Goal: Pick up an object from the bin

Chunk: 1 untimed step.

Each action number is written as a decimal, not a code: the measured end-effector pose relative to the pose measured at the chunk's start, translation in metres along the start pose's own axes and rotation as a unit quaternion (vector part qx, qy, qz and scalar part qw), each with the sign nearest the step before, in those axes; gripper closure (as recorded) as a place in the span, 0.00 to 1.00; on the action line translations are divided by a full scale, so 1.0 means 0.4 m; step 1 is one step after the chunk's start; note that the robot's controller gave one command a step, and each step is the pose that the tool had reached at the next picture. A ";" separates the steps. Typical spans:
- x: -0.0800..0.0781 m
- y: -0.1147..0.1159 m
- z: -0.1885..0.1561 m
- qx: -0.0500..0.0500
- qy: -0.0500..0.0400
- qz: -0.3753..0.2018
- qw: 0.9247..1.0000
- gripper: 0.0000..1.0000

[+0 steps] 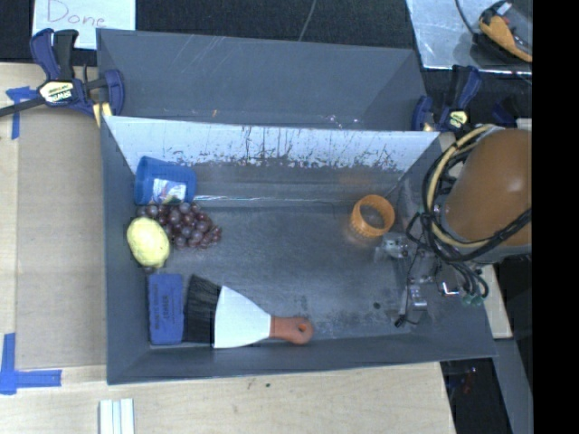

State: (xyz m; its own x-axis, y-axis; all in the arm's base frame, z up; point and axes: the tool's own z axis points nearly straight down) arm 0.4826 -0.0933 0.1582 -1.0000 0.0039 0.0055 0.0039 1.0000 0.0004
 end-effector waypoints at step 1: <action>-0.005 0.001 -0.011 0.001 -0.004 -0.002 1.000 0.00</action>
Offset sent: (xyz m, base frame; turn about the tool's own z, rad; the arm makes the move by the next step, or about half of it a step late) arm 0.0011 0.0118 -0.0882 0.0279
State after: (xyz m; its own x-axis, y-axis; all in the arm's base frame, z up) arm 0.4845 -0.0928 0.1625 -1.0000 -0.0009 -0.0027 -0.0009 1.0000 -0.0007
